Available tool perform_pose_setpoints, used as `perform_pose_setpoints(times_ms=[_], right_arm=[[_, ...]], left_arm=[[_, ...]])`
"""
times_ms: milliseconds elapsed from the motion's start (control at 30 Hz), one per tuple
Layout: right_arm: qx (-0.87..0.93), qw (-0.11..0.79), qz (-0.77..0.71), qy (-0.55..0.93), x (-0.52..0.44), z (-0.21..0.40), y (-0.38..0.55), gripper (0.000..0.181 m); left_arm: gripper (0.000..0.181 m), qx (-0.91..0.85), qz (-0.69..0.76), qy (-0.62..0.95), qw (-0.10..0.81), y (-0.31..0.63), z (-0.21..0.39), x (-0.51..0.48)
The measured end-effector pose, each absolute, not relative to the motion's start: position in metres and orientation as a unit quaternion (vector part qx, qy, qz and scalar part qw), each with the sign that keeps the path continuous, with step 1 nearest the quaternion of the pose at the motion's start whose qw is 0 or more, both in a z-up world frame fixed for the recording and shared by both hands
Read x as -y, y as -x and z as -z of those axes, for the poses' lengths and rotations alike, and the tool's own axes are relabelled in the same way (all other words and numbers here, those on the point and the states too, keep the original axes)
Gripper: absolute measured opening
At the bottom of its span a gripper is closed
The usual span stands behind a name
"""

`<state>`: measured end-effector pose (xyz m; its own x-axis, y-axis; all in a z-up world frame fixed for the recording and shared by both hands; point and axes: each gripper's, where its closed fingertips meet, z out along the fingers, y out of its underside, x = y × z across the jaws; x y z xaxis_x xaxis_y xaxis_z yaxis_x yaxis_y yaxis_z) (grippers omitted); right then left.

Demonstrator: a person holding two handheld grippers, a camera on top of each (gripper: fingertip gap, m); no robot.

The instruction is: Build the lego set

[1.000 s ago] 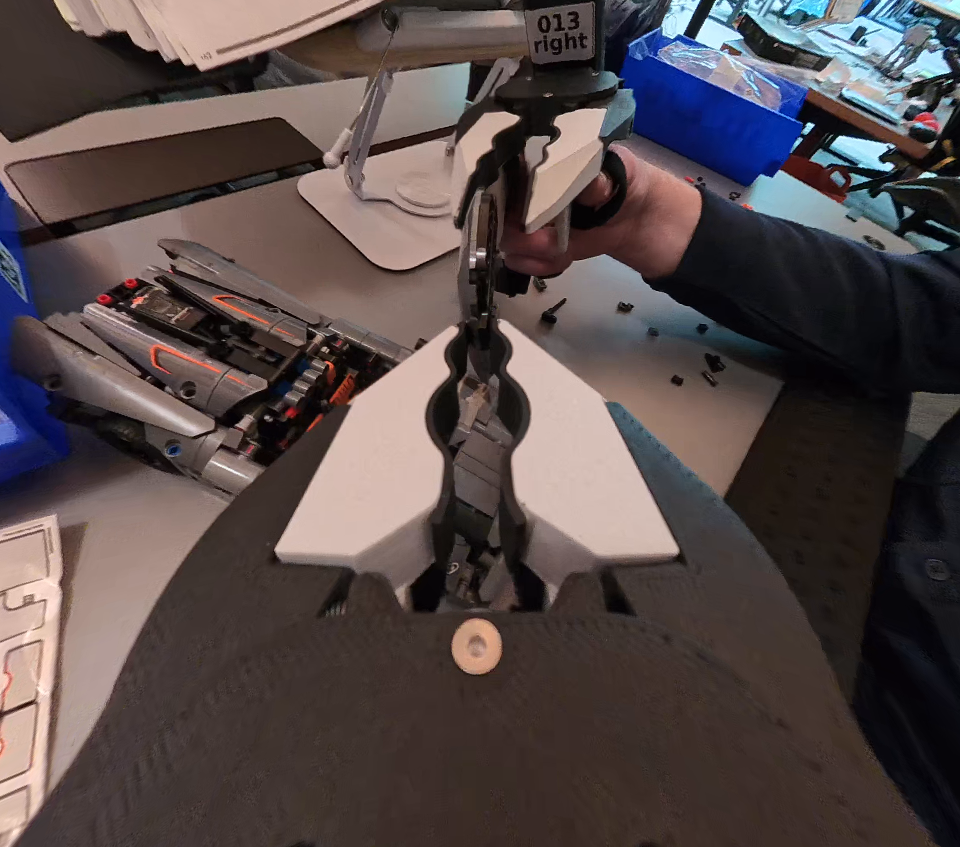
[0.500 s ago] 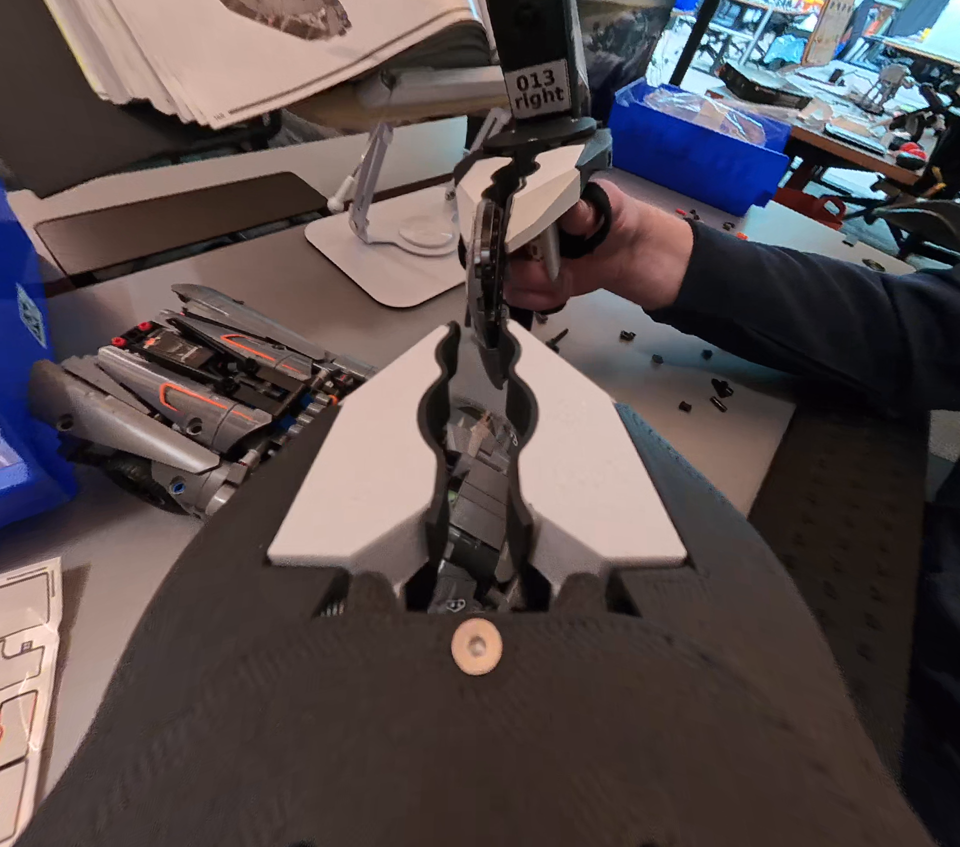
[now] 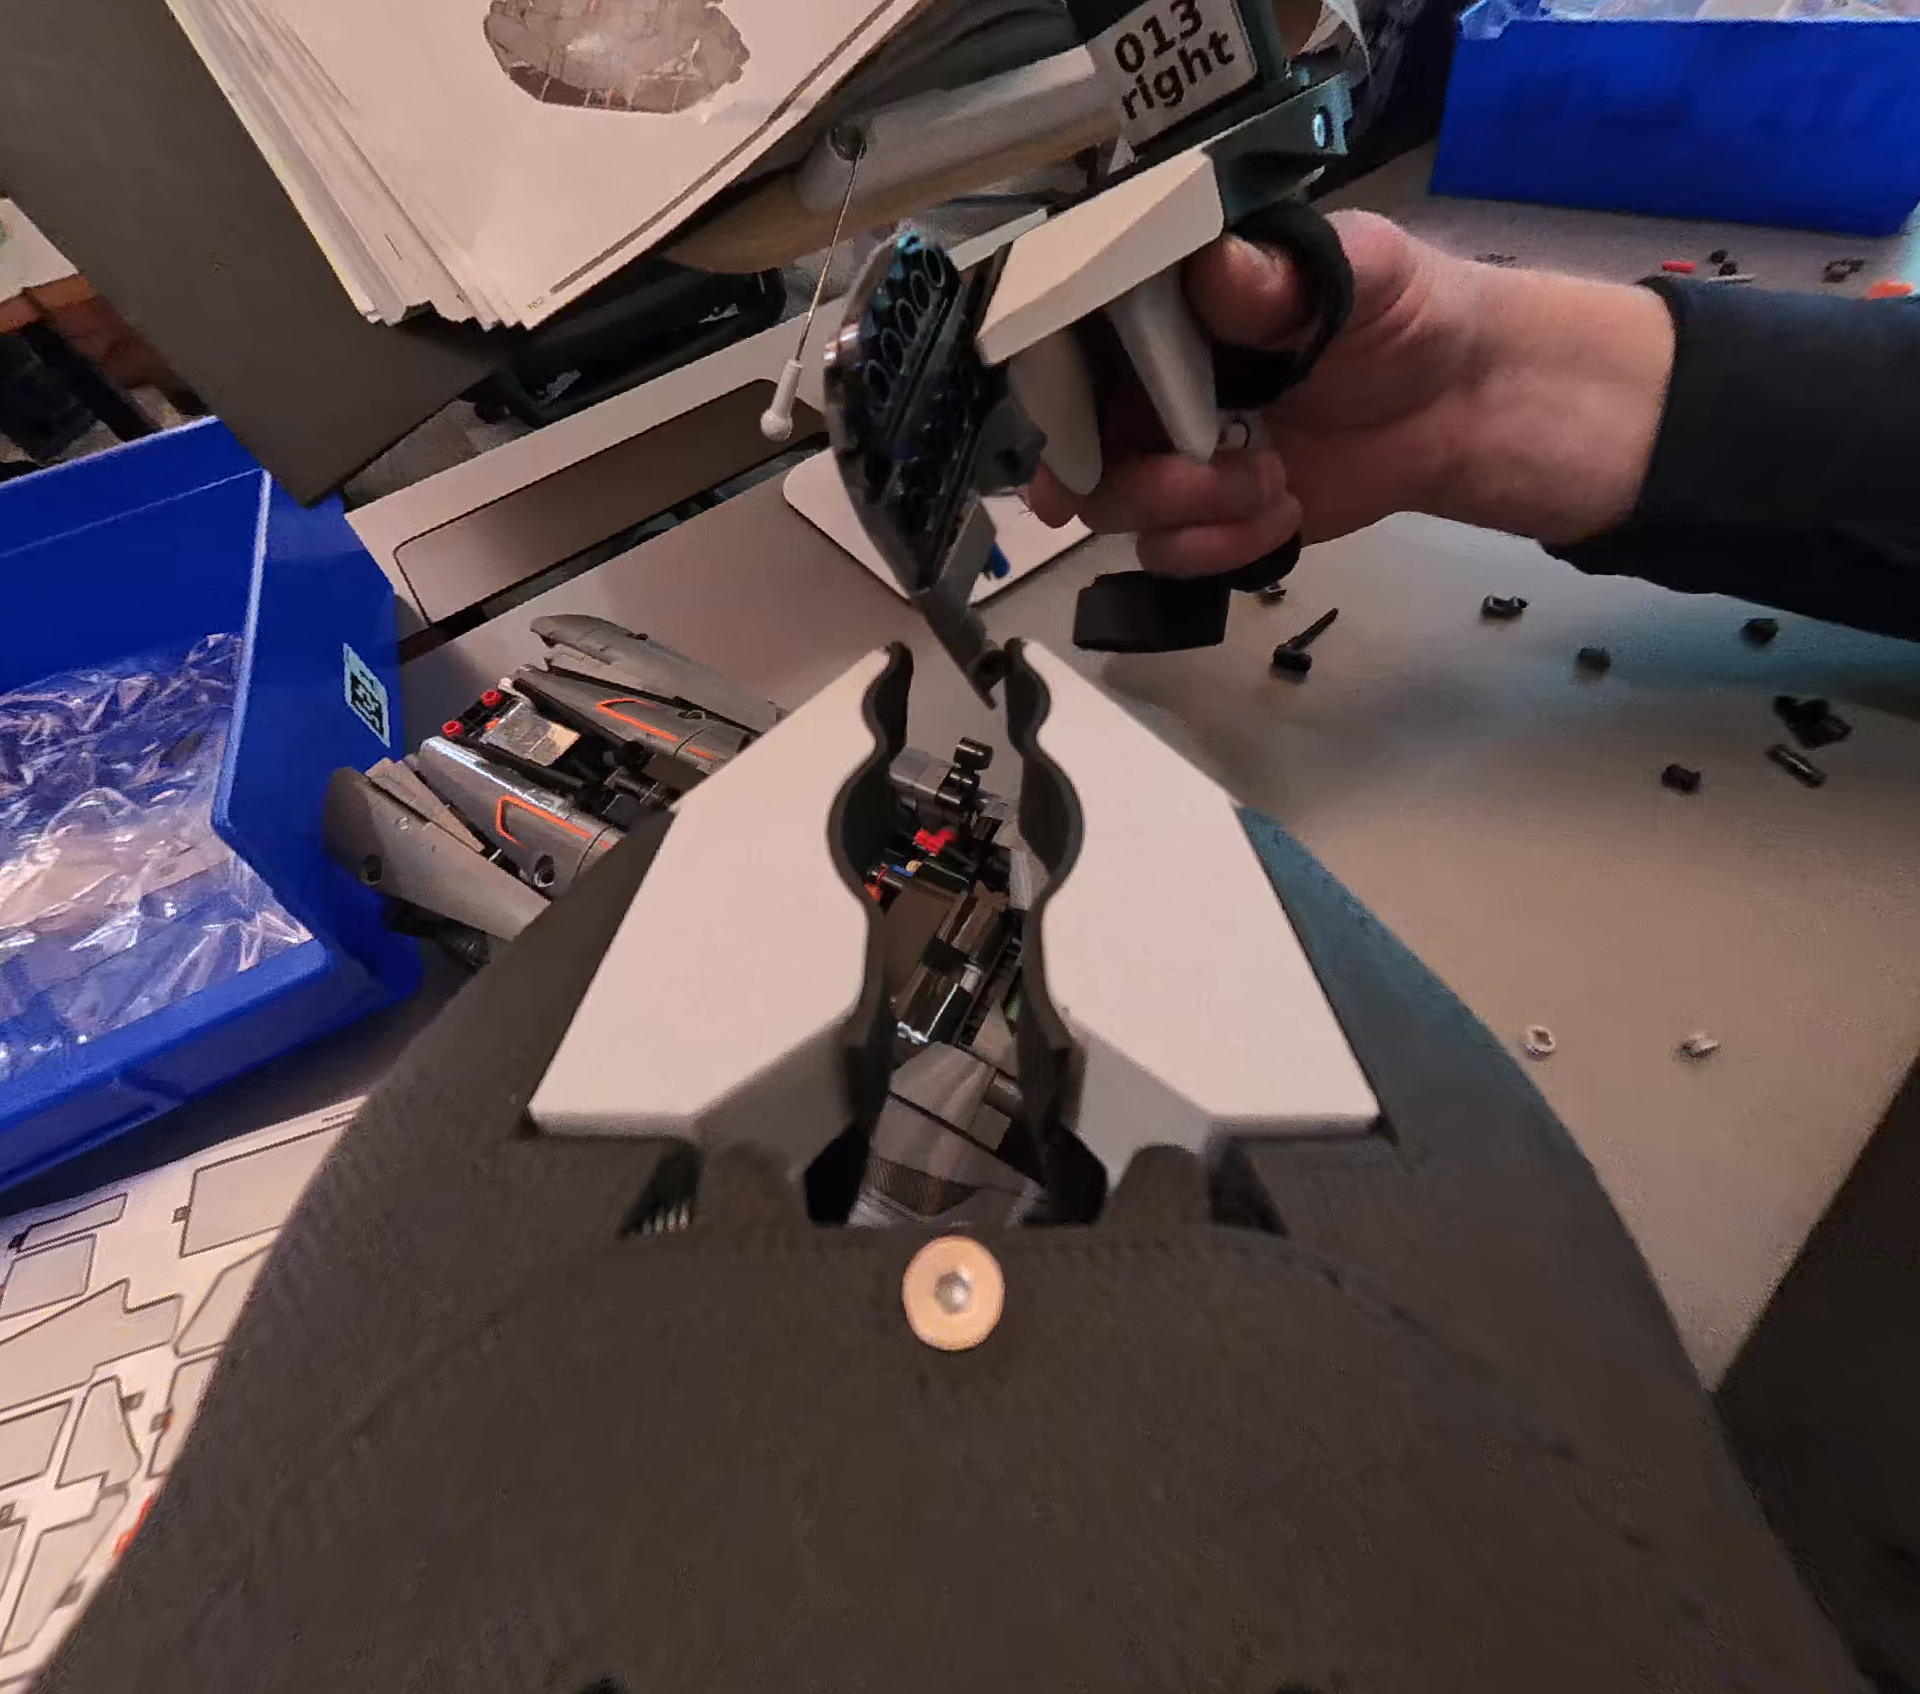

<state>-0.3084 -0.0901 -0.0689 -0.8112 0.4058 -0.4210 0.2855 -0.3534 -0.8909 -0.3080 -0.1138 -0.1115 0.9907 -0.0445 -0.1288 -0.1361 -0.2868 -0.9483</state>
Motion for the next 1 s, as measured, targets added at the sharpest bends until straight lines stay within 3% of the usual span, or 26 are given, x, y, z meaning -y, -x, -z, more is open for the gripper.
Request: perform_pose_setpoints(times_ms=[167, 1000], right_arm=[[0.573, 0.052, -0.757, 0.309, 0.092, 0.072, 0.311, 0.008], [0.569, 0.055, -0.753, 0.324, 0.094, 0.070, 0.315, 0.008]], left_arm=[[0.007, -0.039, -0.057, 0.789, 0.611, 0.318, 0.103, 0.119], [0.004, -0.046, -0.199, 0.782, 0.589, 0.333, 0.093, 0.123]])
